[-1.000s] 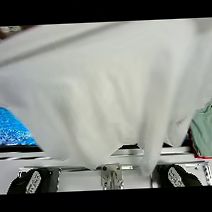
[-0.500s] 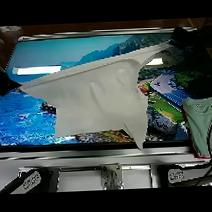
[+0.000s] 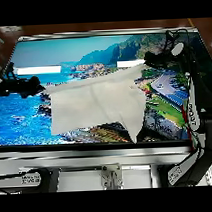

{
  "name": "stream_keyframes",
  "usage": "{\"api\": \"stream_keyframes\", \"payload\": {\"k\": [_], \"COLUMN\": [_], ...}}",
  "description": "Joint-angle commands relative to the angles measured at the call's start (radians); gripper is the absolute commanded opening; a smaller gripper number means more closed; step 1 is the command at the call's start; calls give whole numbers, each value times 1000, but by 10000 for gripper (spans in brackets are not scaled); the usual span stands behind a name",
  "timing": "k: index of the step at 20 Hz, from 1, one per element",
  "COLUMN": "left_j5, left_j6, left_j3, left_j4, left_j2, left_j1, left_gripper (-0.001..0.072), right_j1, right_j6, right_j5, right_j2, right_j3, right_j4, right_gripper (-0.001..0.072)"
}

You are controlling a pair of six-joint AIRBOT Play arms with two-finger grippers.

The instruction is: Fold the shirts.

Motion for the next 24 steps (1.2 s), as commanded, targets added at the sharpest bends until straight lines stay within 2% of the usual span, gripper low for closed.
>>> {"api": "stream_keyframes", "payload": {"k": [1,2,3,4,5,6,7,8,9,12,14,18,24], "left_j5": [-105,-196,-311,-425,-517,-587,-612,-592,-547,-397,-304,-181,-80], "left_j6": [3,3,3,3,16,59,105,113,114,219,248,281,266], "left_j3": [20,48,83,106,103,74,3,-99,-214,-542,-656,-709,-710], "left_j4": [2,51,131,214,272,290,282,276,257,97,2,-106,-130], "left_j2": [-63,-63,-62,-57,-45,-23,16,64,108,192,188,185,169], "left_j1": [-11,15,49,87,123,158,196,236,273,362,376,346,284], "left_gripper": [637,705,699,544,434,437,453,575,678,679,674,665,665], "right_j1": [-11,-34,-61,-97,-140,-184,-229,-272,-308,-351,-336,-279,-262], "right_j6": [-18,-60,-92,-101,-99,-106,-135,-148,-147,-147,-148,-175,-188], "right_j5": [96,154,222,318,460,595,708,798,827,704,614,535,523], "right_j2": [20,60,98,136,165,178,186,196,214,283,294,293,293], "right_j3": [1,1,1,1,0,-7,-34,-85,-159,-394,-483,-513,-513], "right_j4": [65,47,-2,-86,-163,-190,-182,-166,-133,35,103,111,100], "right_gripper": [604,604,604,604,603,603,603,603,603,604,603,603,604]}}
